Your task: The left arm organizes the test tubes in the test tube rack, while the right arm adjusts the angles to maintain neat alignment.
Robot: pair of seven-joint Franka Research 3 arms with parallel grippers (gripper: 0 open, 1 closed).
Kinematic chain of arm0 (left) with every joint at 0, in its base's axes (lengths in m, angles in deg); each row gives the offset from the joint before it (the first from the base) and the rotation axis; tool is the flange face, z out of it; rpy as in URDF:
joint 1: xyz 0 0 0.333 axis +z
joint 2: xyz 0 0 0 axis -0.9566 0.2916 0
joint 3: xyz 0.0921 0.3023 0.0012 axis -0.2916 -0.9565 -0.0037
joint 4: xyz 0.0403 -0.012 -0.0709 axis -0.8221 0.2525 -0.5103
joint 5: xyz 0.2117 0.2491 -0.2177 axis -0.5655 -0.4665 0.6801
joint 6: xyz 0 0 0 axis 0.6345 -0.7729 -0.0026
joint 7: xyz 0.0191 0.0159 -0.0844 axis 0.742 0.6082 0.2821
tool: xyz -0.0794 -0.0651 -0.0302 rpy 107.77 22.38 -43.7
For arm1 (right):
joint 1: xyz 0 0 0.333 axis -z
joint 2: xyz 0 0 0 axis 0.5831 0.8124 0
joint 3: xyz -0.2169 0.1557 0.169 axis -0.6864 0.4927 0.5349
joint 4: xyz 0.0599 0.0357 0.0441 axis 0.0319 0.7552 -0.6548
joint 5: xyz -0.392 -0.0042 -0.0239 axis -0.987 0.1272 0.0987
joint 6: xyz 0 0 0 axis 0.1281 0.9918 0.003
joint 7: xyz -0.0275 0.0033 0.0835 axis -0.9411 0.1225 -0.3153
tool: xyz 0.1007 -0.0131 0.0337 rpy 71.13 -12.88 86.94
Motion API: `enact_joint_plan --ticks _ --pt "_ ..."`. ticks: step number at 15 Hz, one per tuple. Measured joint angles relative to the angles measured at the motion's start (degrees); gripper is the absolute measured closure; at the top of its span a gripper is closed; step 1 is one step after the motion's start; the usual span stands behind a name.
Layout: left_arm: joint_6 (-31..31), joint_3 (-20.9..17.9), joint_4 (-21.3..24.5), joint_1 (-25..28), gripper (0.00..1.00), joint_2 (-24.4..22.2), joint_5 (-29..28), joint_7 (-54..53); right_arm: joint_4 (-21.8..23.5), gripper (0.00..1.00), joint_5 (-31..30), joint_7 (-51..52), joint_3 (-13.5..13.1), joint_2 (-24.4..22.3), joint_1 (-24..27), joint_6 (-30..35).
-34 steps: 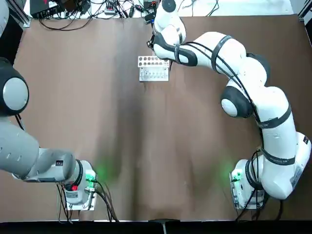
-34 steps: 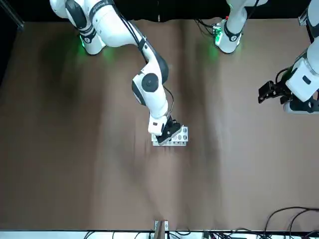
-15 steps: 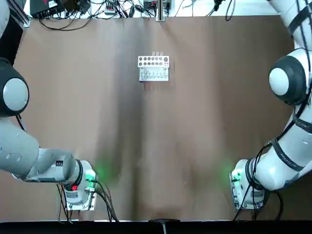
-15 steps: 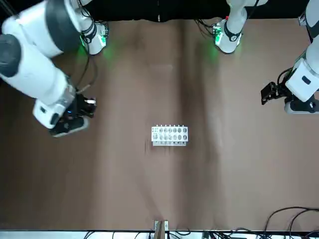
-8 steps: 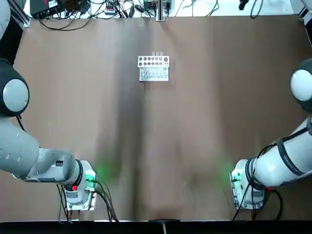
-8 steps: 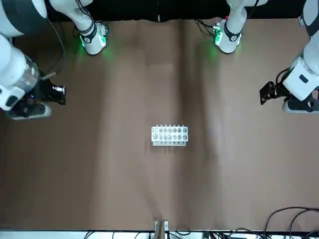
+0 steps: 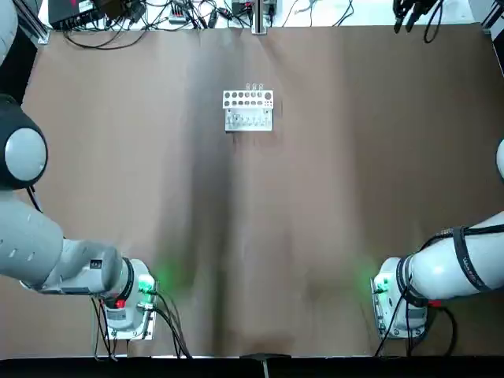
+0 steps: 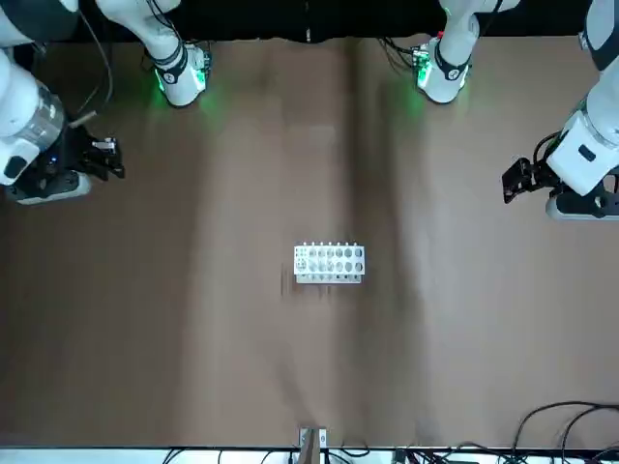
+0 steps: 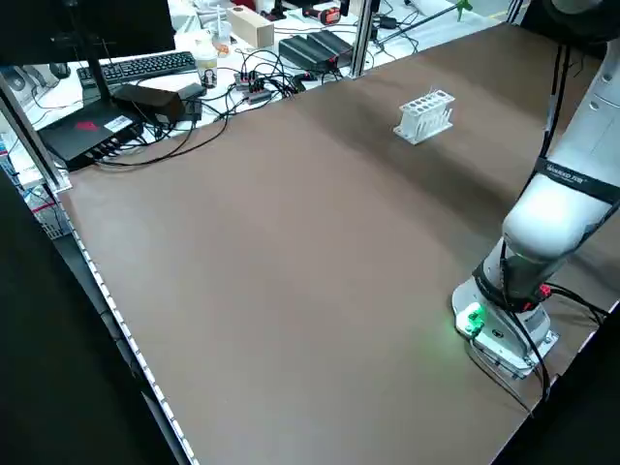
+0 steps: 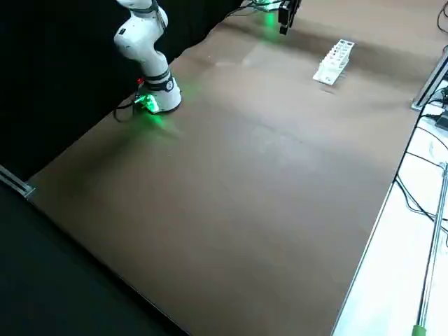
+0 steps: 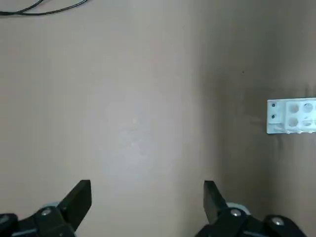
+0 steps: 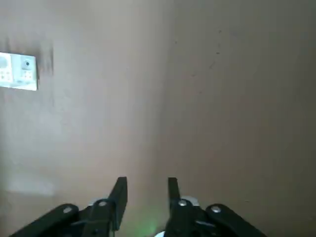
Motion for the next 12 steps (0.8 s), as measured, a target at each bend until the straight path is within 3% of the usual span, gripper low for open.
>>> enact_joint_plan --ticks 7,12 --pt "0.0 0.1 0.0 0.0 0.0 0.0 0.0 0.0 0.6 0.01 0.0 2.7 1.0 -0.7 2.4 0.1" --pt "0.0 0.1 0.0 0.0 0.0 0.0 0.0 0.0 0.8 0.0 0.0 2.9 1.0 -0.9 2.5 -5.4"
